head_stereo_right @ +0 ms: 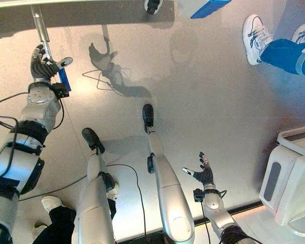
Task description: Raise the hospital bed
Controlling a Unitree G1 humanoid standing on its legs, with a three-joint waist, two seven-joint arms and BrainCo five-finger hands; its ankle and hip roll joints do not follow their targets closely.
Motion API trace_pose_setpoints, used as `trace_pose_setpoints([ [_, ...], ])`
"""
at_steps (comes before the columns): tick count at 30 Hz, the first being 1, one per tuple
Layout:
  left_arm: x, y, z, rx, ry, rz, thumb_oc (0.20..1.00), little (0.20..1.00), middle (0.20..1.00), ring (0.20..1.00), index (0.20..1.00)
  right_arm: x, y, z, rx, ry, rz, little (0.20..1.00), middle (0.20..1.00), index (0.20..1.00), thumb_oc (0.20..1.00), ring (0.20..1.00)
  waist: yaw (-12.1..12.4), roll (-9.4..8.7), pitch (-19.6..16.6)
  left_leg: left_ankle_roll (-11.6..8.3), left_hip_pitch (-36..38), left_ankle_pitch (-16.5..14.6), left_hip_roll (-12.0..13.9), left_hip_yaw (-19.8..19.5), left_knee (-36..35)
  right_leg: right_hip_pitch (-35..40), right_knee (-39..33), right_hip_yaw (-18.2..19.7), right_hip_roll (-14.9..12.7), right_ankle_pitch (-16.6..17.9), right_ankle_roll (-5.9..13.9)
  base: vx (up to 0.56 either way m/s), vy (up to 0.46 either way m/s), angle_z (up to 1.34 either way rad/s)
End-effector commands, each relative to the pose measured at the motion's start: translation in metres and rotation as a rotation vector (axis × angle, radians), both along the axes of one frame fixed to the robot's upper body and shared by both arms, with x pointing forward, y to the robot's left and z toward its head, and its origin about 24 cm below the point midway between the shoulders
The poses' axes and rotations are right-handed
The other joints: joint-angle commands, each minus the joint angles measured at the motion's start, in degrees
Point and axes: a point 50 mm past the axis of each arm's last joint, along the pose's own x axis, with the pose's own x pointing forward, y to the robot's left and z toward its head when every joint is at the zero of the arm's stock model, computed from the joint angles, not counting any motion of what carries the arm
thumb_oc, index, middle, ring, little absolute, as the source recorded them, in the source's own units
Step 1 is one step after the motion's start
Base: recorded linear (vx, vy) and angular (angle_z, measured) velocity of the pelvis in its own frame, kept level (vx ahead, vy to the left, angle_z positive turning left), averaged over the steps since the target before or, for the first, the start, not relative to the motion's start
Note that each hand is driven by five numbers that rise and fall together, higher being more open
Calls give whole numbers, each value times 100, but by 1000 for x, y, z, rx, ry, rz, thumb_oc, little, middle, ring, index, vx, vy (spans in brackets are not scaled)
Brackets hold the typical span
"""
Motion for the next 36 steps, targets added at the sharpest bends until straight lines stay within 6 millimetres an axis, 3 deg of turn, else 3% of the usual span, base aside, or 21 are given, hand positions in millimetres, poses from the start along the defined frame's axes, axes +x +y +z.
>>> trace_pose_setpoints([
  [1,-6,16,-9,36,27,46,1000,1000,1000,1000,1000,-26,-20,-17,-39,98,-47,1000,1000,1000,1000,1000,25,-118,-7,365,231,-355,-356,-169,1,344,119,-162,-165,-347,819,-45,11,3],
  [4,-10,19,-28,36,83,49,1000,1000,1000,1000,1000,-27,-21,-21,-45,124,-52,1000,1000,1000,1000,1000,59,-125,-7,373,418,-371,-371,-186,1,546,131,-181,-170,-365,812,-13,12,4],
  [5,-14,20,-52,25,145,47,1000,1000,1000,1000,1000,-27,-21,-24,-51,149,-50,1000,1000,1000,1000,1000,105,-119,-7,378,603,-378,-381,-194,1,728,144,-192,-184,-373,808,-19,24,9],
  [6,-14,20,-52,24,146,48,1000,1000,1000,1000,1000,-28,-21,-24,-52,150,-50,1000,1000,1000,1000,1000,102,-119,-7,378,611,-380,-381,-193,1,738,140,-192,-184,-373,808,-15,28,8],
  [9,-26,17,-98,-15,254,52,1000,1000,1000,1000,1000,-25,-22,-29,-57,187,-70,1000,1000,1000,1000,1000,207,-72,-7,404,1042,-444,-426,-194,1,1168,158,-213,-226,-423,802,-3,21,3],
  [10,-26,17,-99,-16,255,52,1000,1000,1000,1000,1000,-26,-22,-29,-57,188,-70,1000,1000,1000,1000,1000,205,-71,-7,404,1049,-446,-426,-194,1,1177,155,-213,-225,-424,802,16,54,5],
  [11,-35,13,-123,-41,309,45,1000,1000,1000,1000,1000,-24,-24,-30,-63,202,-78,1000,1000,1000,1000,1000,265,-12,-8,429,1271,-482,-458,-201,1,1389,190,-220,-243,-458,795,16,73,7],
  [13,-46,8,-150,-38,380,28,1000,1000,1000,1000,1000,-25,-25,-33,-67,225,-84,1000,1000,1000,1000,1000,319,59,-12,445,1532,-519,-494,-194,1,1674,195,-201,-259,-488,796,30,90,4],
  [15,-51,4,-161,-35,403,19,1000,1000,1000,1000,1000,-26,-27,-35,-74,239,-89,1000,1000,1000,1000,1000,332,53,-7,491,1559,-379,-529,-152,1,1708,212,-224,-297,-383,742,-57,28,3],
  [16,-59,0,-176,-50,440,11,1000,1000,1000,1000,1000,-27,-29,-37,-78,255,-93,1000,1000,1000,1000,1000,368,89,-40,500,1683,-407,-547,-153,1,1847,206,-222,-309,-400,740,-6,41,10],
  [17,-73,-12,-204,-86,506,-18,1000,1000,1000,1000,1000,-30,-31,-42,-86,298,-111,1000,1000,1000,1000,1000,444,174,-147,527,1883,-450,-583,-158,1,2068,207,-208,-313,-445,743,109,80,5],
  [21,-113,-31,-259,-118,680,-48,1000,1000,1000,1000,1000,-39,-36,-54,-108,392,-126,1000,1000,1000,1000,1000,560,317,-452,563,2246,-565,-644,-150,1,2483,183,-214,-323,-565,733,105,58,3],
  [22,-113,-31,-259,-119,680,-48,1000,1000,1000,1000,1000,-39,-36,-54,-109,392,-126,1000,1000,1000,1000,1000,560,317,-450,563,2249,-566,-644,-150,1,2486,183,-214,-323,-565,733,76,36,6],
  [24,-134,-42,-283,-116,781,-69,1000,1000,1000,1000,1000,-47,-39,-60,-117,447,-141,1000,1000,1000,1000,1000,620,359,-609,580,2427,-606,-648,-140,1,2685,168,-187,-337,-623,728,92,34,0],
  [27,-169,-57,-315,-77,941,-104,1000,1000,1000,1000,1000,-61,-41,-70,-134,536,-155,1000,1000,1000,1000,1000,693,417,-879,607,2657,-681,-654,-151,1,2930,142,-186,-341,-715,714,123,34,2],
  [28,-192,-67,-332,-101,1024,-119,1000,1000,1000,1000,1000,-73,-43,-77,-143,599,-158,1000,1000,1000,1000,1000,753,479,-1073,625,2813,-724,-661,-203,1,3101,157,-209,-345,-790,710,102,15,-2],
  [29,-192,-66,-332,-101,1024,-119,1000,1000,1000,1000,1000,-73,-43,-77,-143,599,-158,1000,1000,1000,1000,1000,750,477,-1086,625,2794,-715,-664,-204,1,3083,155,-210,-348,-783,709,126,10,1],
  [30,-211,-74,-344,-90,1097,-154,1000,1000,1000,1000,1000,-82,-41,-83,-158,651,-138,1000,1000,1000,1000,1000,821,517,-1246,643,2905,-737,-665,-239,1,3216,160,-230,-350,-844,696,81,4,4],
  [33,-228,-78,-353,-71,1151,-180,1000,1000,1000,1000,1000,-91,-37,-87,-167,692,-113,1000,1000,1000,1000,1000,885,554,-1412,652,3029,-761,-670,-292,1,3362,176,-274,-356,-914,693,78,-10,11],
  [34,-243,-81,-360,-53,1202,-200,1000,1000,1000,1000,1000,-98,-34,-91,-164,728,-100,1000,1000,1000,1000,1000,957,569,-1559,673,3144,-787,-684,-336,1,3496,207,-319,-362,-969,691,76,-24,29],
  [36,-249,-83,-362,-31,1227,-220,1000,1000,1000,1000,1000,-101,-32,-93,-158,740,-98,1000,1000,1000,1000,1000,985,578,-1648,684,3214,-807,-694,-360,1,3581,210,-338,-367,-994,694,75,-24,23],
])
